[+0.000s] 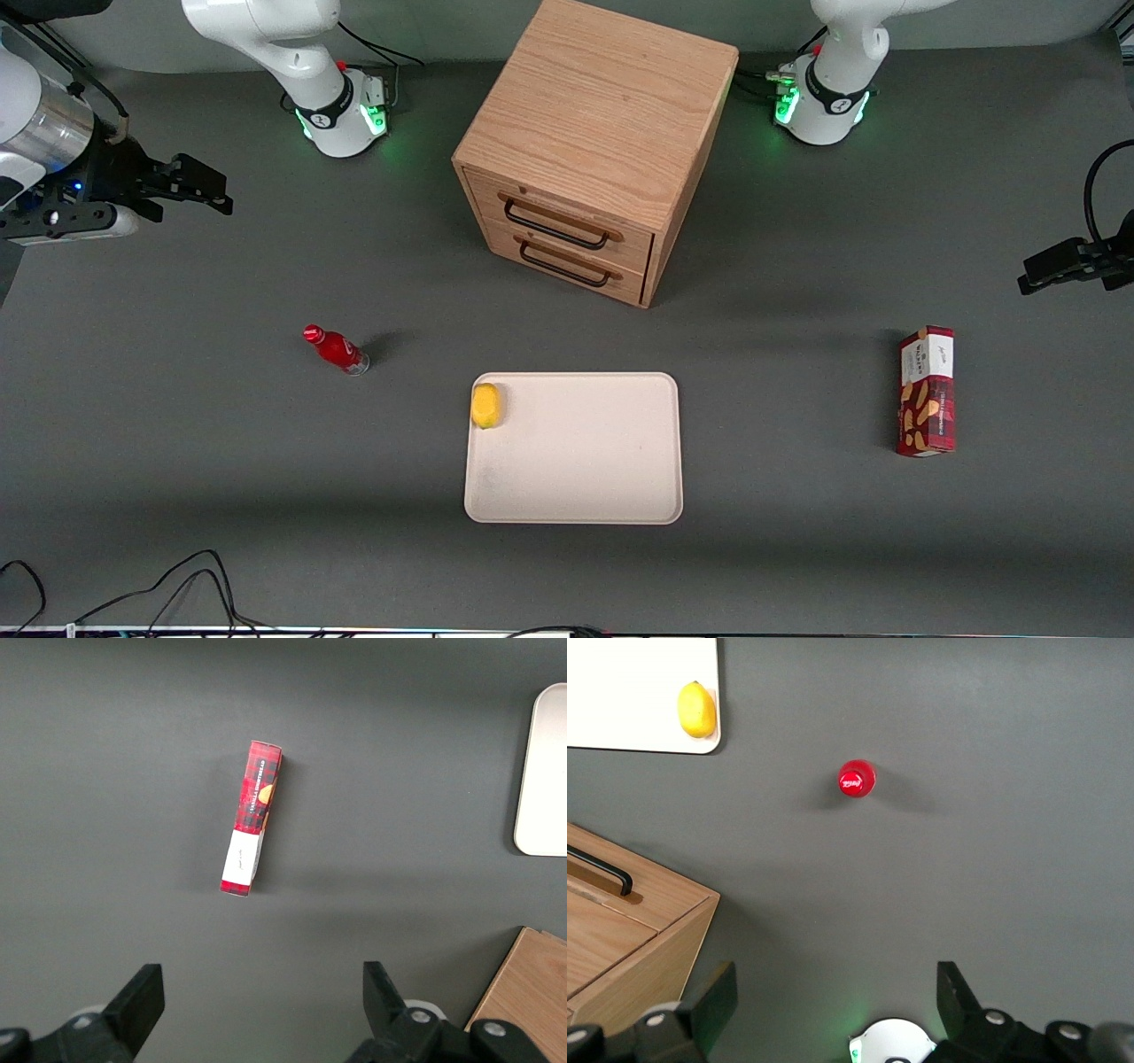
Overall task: Open upper drawer
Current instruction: 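Move the right gripper toward the upper drawer's black handle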
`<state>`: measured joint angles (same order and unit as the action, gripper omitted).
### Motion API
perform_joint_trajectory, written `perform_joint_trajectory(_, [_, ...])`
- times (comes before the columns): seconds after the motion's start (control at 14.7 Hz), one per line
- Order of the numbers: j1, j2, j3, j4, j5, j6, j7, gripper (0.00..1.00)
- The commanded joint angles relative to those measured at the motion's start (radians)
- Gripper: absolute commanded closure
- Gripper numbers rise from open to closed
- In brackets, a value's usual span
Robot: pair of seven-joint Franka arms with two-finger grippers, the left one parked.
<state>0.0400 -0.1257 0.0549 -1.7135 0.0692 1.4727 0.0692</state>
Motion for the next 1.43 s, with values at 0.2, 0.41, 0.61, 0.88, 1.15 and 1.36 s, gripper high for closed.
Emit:
perform_joint_trajectory(0.2, [0.001, 0.008, -0.001, 0.012, -0.011, -0.008, 0.026, 0.0])
perform_joint_trajectory(0.41, [0.018, 0.049, 0.009, 0.025, -0.006, 0.0, 0.024, 0.0])
perform_joint_trajectory(0.61, [0.015, 0.09, 0.066, 0.049, 0.023, 0.004, 0.024, 0.0])
perform_joint_trajectory(0.88, [0.018, 0.17, 0.124, 0.081, 0.078, 0.003, 0.001, 0.0])
perform_joint_trajectory(1.15, [0.02, 0.311, 0.197, 0.212, 0.089, 0.008, 0.0, 0.0])
perform_joint_trajectory(1.36, [0.017, 0.406, 0.279, 0.3, 0.092, 0.023, -0.072, 0.0])
